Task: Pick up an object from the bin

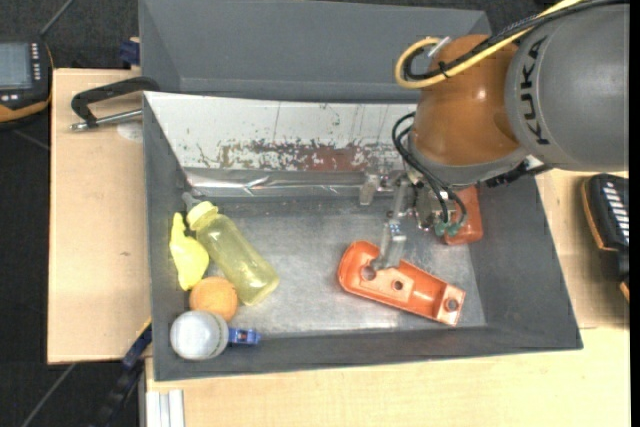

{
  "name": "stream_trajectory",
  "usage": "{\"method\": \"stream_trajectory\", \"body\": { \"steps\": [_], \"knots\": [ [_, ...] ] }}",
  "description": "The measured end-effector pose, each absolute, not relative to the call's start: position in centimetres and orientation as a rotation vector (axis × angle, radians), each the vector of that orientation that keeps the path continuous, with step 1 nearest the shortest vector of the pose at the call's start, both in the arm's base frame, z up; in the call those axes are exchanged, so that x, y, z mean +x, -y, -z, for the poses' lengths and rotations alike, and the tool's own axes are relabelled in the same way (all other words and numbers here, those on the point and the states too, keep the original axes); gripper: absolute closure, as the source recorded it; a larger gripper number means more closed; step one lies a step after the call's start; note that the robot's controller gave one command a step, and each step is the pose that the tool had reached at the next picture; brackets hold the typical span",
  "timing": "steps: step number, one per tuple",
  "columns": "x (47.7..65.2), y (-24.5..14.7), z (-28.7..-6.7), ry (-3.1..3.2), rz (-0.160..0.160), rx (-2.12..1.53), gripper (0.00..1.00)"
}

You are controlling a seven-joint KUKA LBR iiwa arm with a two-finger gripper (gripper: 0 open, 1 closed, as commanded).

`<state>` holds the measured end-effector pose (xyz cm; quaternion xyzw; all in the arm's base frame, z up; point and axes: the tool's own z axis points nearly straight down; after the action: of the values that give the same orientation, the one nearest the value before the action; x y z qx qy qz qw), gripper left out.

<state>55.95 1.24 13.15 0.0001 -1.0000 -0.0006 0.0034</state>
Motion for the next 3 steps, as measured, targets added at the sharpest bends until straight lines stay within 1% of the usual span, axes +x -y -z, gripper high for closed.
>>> {"method": "stream_trajectory", "body": {
  "steps": [1, 2, 3],
  "knots": [
    [56.1, -1.2, -13.6, 3.143, 0.002, 0.000, 0.00],
    [55.9, -1.0, -13.1, 3.152, 0.003, -0.008, 0.00],
    [60.0, -1.8, -11.9, 3.113, 0.003, 0.486, 1.00]
  ]
}}
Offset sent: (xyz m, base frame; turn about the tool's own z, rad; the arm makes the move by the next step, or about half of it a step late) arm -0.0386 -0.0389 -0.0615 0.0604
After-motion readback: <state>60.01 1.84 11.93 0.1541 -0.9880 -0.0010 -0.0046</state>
